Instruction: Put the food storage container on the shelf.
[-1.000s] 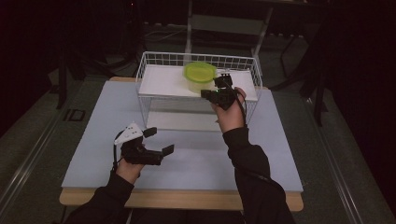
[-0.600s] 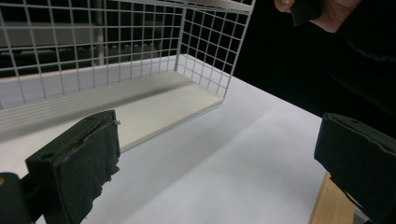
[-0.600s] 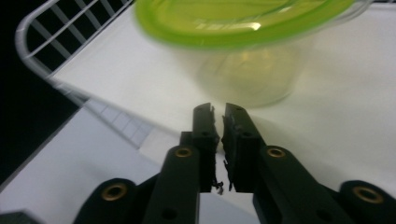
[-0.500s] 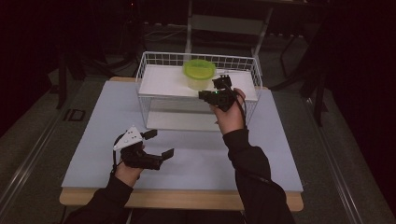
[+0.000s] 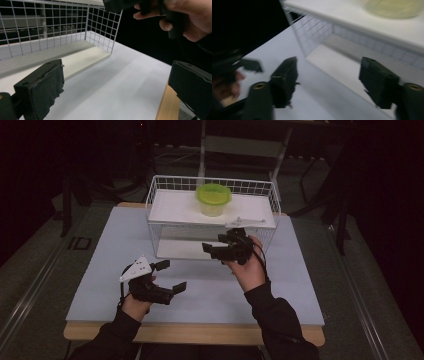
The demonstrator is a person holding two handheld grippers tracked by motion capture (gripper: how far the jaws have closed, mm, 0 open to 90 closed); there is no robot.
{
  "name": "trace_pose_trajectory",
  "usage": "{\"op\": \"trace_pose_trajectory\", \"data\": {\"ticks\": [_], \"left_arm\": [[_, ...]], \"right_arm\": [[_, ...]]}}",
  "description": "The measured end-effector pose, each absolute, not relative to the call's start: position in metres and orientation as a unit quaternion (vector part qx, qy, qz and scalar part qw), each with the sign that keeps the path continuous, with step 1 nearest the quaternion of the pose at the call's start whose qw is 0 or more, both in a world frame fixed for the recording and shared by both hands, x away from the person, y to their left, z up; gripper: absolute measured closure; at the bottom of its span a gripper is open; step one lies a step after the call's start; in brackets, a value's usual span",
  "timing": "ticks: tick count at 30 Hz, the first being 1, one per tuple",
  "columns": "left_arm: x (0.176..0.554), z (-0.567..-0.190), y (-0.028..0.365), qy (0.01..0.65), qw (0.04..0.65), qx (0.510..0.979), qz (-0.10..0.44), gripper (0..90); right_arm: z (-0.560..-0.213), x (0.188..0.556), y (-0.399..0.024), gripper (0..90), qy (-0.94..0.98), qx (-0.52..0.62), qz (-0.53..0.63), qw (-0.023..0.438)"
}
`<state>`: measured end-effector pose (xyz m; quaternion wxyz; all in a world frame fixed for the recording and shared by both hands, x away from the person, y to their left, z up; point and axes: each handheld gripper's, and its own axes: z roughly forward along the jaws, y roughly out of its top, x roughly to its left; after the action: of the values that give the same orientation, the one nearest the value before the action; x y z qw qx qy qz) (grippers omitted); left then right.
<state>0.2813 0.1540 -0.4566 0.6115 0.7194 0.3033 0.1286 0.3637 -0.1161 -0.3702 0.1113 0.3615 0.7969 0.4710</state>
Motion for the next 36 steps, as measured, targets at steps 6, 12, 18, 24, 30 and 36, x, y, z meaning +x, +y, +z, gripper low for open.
{"op": "trace_pose_trajectory", "data": {"ticks": [6, 12, 18, 24, 30, 36], "left_arm": [[0.28, -0.463, 0.152, 0.287, 0.604, 0.731, 0.132, 1.2], [0.276, -0.46, 0.15, 0.273, 0.612, 0.732, 0.123, 1.2], [0.272, -0.461, 0.147, 0.264, 0.607, 0.742, 0.108, 1.2], [0.268, -0.463, 0.143, 0.252, 0.601, 0.753, 0.092, 1.2], [0.266, -0.466, 0.141, 0.246, 0.595, 0.76, 0.088, 1.2], [0.266, -0.469, 0.141, 0.243, 0.595, 0.761, 0.085, 1.2]], "right_arm": [[-0.378, 0.354, -0.12, 19.3, 0.798, 0.343, 0.483, 0.114], [-0.395, 0.346, -0.133, 19.2, 0.799, 0.344, 0.478, 0.119], [-0.412, 0.337, -0.144, 19.2, 0.8, 0.348, 0.474, 0.118], [-0.43, 0.328, -0.155, 19.2, 0.805, 0.346, 0.468, 0.116], [-0.446, 0.318, -0.164, 19.2, 0.812, 0.342, 0.461, 0.109], [-0.461, 0.306, -0.174, 19.1, 0.814, 0.34, 0.457, 0.11]]}}
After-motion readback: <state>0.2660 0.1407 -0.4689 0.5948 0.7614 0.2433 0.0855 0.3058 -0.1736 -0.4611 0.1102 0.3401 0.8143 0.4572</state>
